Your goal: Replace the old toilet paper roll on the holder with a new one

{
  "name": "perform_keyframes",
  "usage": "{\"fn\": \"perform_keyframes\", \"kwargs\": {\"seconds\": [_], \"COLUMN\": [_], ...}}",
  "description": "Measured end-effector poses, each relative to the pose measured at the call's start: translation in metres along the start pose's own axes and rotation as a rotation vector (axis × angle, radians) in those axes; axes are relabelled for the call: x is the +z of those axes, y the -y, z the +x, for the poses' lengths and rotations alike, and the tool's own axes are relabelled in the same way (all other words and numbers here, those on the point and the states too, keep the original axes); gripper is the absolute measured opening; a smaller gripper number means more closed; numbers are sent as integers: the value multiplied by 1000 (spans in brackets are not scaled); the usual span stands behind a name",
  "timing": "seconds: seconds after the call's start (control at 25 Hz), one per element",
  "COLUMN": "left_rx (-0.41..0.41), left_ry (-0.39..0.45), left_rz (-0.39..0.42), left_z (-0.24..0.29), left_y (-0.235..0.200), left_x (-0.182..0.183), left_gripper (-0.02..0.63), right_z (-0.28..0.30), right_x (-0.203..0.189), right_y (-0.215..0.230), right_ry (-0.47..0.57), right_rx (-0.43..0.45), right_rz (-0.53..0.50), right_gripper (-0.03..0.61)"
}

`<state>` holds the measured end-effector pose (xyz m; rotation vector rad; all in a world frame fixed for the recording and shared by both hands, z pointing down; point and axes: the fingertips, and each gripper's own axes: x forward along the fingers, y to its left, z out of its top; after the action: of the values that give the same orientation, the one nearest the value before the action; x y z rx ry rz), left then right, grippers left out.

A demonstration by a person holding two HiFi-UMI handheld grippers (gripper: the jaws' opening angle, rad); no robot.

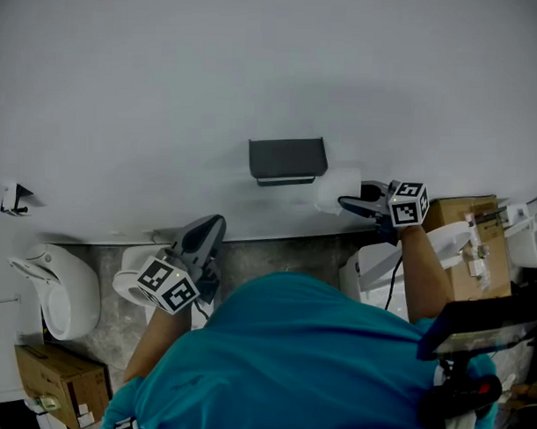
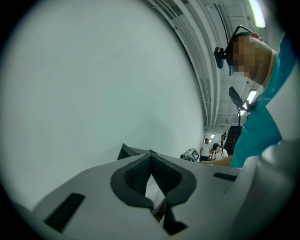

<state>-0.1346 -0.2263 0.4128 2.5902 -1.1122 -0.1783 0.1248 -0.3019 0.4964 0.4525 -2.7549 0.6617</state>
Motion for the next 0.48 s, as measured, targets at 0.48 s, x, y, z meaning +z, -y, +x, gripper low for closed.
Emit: {"fn": "perform_keyframes", "kwargs": {"seconds": [0.48], "left_rx": [-8], "left_ry": [8], "left_rz": [-4], "left_z": [1], "left_y": [1], "left_x": [-2], "left_gripper": [8], "right_z": [2], "right_x": [10], "right_y": [0], "right_ry": [38], "right_rx": [22], "right_rz": [3], "right_gripper": [158]}}
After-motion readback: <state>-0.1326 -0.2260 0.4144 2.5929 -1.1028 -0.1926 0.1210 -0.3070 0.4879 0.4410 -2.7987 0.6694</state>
